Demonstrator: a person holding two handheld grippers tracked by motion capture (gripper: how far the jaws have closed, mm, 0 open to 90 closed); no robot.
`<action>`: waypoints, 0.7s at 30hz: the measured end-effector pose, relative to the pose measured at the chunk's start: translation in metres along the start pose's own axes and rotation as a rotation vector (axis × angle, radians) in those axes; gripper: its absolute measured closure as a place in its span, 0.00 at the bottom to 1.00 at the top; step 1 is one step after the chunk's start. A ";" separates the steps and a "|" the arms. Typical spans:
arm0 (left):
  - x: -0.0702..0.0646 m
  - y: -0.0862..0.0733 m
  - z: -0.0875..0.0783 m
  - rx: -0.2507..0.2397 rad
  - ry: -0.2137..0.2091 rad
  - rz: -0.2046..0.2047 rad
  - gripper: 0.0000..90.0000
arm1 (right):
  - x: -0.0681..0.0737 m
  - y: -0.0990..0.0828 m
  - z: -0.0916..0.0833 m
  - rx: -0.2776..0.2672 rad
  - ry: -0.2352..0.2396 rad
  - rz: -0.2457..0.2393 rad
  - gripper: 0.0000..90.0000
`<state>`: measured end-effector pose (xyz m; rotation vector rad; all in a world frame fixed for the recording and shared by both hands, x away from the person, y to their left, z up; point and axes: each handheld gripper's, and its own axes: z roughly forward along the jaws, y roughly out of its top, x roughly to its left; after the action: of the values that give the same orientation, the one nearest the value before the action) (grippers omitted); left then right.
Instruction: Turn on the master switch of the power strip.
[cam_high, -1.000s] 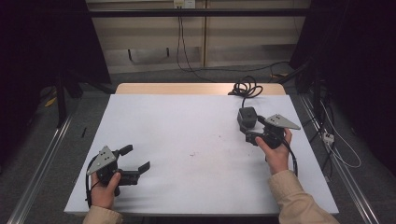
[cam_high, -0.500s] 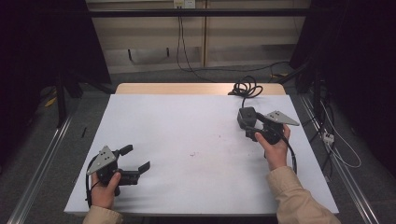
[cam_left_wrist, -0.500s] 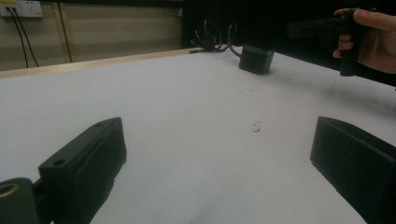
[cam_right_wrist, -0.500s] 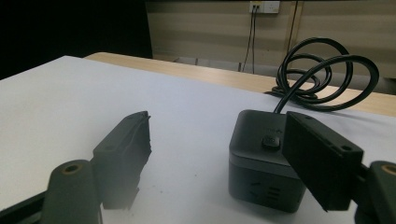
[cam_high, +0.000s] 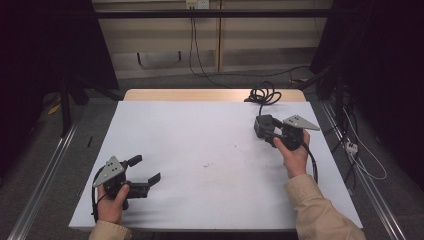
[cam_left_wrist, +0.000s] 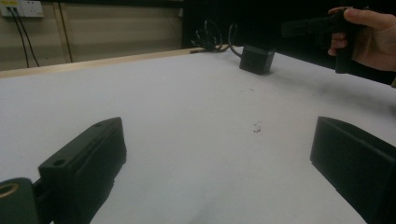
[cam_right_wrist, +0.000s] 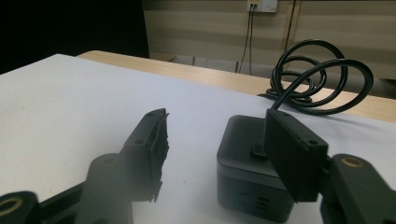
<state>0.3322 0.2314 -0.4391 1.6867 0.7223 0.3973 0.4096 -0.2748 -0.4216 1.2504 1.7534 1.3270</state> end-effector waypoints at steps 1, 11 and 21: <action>0.000 0.000 0.000 0.000 0.000 0.000 0.03 | -0.001 0.000 0.000 -0.002 0.002 0.008 0.48; 0.000 0.000 0.000 -0.003 0.003 0.000 0.03 | -0.007 0.003 0.003 0.006 -0.012 -0.001 0.57; 0.000 0.000 0.000 -0.003 0.003 -0.001 0.03 | -0.008 0.005 0.008 0.007 -0.011 -0.006 0.65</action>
<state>0.3321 0.2316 -0.4389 1.6829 0.7241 0.4003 0.4211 -0.2794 -0.4200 1.2531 1.7542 1.3102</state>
